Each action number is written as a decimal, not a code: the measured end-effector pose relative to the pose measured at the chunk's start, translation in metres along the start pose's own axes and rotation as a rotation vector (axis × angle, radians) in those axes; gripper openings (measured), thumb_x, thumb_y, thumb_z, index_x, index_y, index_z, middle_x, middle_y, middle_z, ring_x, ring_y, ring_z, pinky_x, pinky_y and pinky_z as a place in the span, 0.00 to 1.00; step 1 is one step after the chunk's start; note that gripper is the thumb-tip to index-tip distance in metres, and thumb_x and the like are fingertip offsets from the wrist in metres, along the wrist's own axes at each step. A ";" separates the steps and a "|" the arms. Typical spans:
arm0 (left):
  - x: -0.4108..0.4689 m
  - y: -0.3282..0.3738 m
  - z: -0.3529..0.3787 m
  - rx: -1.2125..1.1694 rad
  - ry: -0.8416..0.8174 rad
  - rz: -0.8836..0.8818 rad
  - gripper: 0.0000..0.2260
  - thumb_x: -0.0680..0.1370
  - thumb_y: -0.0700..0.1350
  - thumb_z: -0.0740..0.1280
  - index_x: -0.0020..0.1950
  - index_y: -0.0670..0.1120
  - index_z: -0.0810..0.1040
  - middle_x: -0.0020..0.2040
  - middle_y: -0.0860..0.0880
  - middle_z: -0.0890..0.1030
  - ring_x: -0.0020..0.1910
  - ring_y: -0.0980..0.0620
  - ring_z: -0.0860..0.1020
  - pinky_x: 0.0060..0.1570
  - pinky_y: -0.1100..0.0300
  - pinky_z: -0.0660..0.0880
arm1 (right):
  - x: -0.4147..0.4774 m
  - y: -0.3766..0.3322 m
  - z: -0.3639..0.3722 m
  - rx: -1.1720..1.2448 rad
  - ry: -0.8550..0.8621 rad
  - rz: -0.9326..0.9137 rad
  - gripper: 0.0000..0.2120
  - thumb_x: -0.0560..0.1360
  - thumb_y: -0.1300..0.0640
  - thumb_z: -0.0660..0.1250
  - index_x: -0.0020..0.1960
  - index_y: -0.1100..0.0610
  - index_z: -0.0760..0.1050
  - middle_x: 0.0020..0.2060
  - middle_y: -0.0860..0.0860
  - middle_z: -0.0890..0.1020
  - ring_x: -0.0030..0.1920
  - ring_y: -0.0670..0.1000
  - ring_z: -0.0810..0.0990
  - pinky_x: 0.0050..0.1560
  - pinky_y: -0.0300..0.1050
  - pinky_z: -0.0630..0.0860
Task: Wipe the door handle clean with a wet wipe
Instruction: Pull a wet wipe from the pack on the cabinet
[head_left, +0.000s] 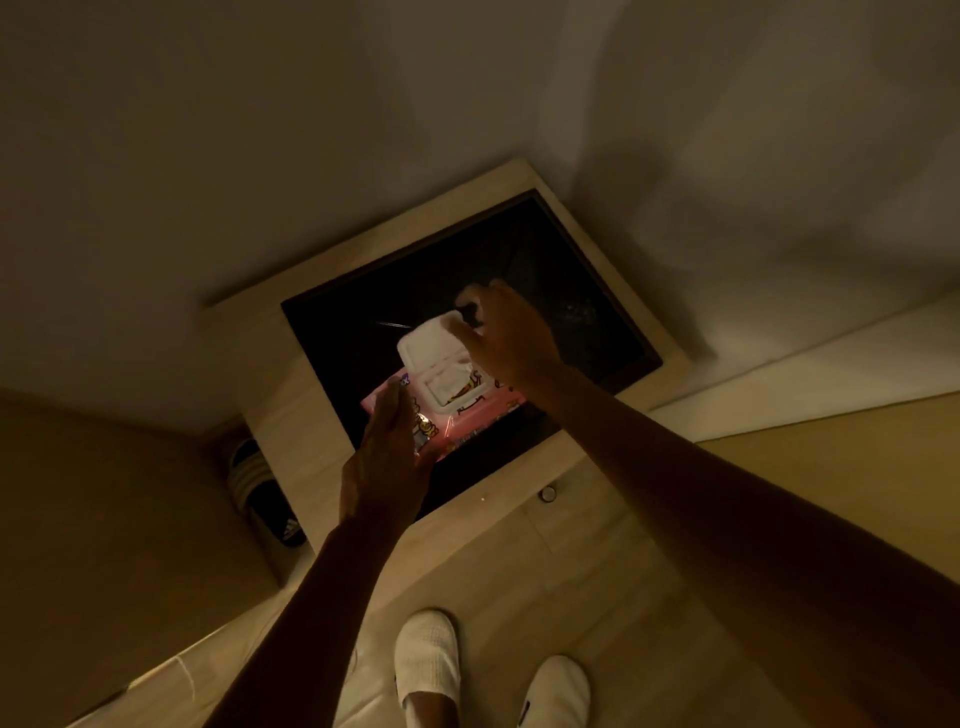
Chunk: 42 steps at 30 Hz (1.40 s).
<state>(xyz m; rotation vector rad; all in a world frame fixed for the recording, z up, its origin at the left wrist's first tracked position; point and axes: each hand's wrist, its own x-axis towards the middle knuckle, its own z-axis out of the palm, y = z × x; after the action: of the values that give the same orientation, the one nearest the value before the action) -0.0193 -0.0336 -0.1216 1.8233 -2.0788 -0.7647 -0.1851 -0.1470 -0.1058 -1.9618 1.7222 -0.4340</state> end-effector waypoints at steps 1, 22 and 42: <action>0.000 -0.003 0.000 0.003 0.003 -0.003 0.34 0.76 0.52 0.66 0.77 0.44 0.54 0.77 0.45 0.60 0.71 0.45 0.69 0.54 0.53 0.79 | 0.004 0.002 0.001 0.064 0.027 0.060 0.19 0.76 0.45 0.66 0.60 0.57 0.72 0.48 0.55 0.77 0.47 0.52 0.78 0.43 0.42 0.74; 0.051 0.011 0.000 0.077 -0.085 -0.056 0.34 0.78 0.61 0.53 0.78 0.45 0.48 0.79 0.43 0.52 0.78 0.43 0.50 0.73 0.45 0.59 | -0.064 0.049 -0.010 -0.275 -0.078 -0.075 0.22 0.78 0.52 0.64 0.69 0.56 0.68 0.66 0.56 0.72 0.67 0.56 0.69 0.62 0.49 0.72; 0.062 0.033 0.003 0.061 -0.032 -0.141 0.34 0.78 0.58 0.62 0.77 0.41 0.54 0.77 0.40 0.57 0.76 0.41 0.58 0.71 0.45 0.64 | -0.072 0.045 -0.014 -0.253 -0.074 -0.061 0.22 0.77 0.53 0.65 0.69 0.59 0.67 0.67 0.57 0.71 0.68 0.57 0.68 0.64 0.52 0.71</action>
<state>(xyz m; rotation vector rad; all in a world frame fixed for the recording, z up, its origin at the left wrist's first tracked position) -0.0592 -0.0913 -0.1143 2.0206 -2.0317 -0.7781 -0.2406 -0.0821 -0.1131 -2.1813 1.7449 -0.1681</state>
